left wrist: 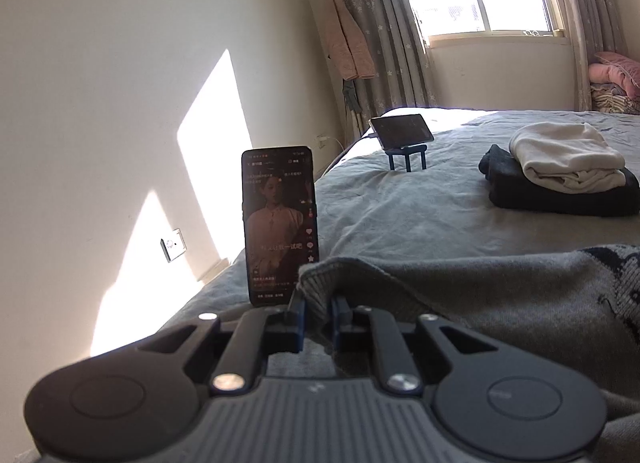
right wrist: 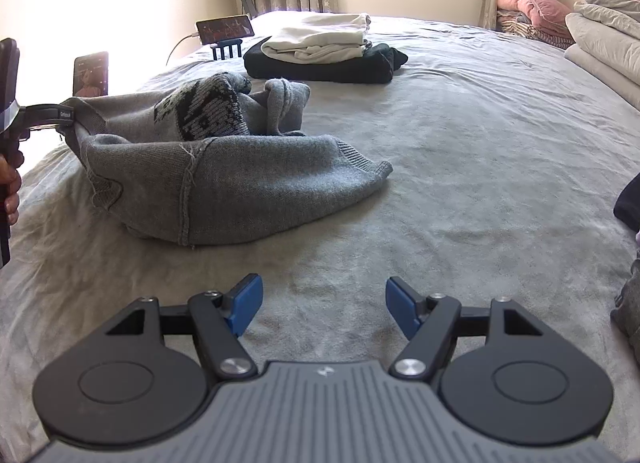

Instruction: Fold clothes

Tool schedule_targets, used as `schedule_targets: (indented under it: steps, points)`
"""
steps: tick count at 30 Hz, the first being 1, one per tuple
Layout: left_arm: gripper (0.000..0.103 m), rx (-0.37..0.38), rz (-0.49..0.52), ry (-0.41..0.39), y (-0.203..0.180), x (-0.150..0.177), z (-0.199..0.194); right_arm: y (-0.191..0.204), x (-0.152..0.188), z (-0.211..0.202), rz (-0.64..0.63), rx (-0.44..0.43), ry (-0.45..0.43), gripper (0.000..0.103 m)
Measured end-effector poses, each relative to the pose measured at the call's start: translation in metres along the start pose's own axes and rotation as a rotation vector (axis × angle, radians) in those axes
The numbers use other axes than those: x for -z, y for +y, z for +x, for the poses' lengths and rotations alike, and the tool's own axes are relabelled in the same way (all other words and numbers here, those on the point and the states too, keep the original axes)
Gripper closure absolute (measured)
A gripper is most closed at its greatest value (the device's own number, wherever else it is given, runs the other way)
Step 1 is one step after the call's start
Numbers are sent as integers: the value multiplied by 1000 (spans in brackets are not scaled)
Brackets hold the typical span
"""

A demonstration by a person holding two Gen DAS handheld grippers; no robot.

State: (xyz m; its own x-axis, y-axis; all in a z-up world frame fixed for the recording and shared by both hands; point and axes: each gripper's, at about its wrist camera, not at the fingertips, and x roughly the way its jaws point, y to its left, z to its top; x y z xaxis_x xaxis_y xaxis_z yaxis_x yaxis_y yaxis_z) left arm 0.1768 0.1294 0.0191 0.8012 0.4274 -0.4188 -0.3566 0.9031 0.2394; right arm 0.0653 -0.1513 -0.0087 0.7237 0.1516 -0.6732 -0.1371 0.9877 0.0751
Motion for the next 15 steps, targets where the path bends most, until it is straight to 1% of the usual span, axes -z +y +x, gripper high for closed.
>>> schedule_targets:
  steps: [3, 6, 8, 9, 11, 13, 15]
  points:
    - [88, 9, -8, 39, -5, 3, 10, 1, -2, 6, -6, 1, 8, 31]
    - [77, 46, -24, 68, -6, 8, 9, 1, -3, 10, -10, 4, 14, 31]
    - [60, 74, -26, 78, -6, 11, 5, 1, -4, 12, -10, 6, 16, 31]
    - [56, 91, -25, 82, -6, 12, 2, 1, -4, 12, -9, 6, 16, 31]
    - [41, 124, -37, 95, -4, 15, -6, 1, -5, 13, -7, 6, 16, 31]
    - [32, 161, -60, 115, -3, 18, -14, 1, -5, 12, -6, 5, 16, 30]
    - [25, 200, -77, 133, -1, 21, -22, 2, -5, 10, -6, 3, 14, 30]
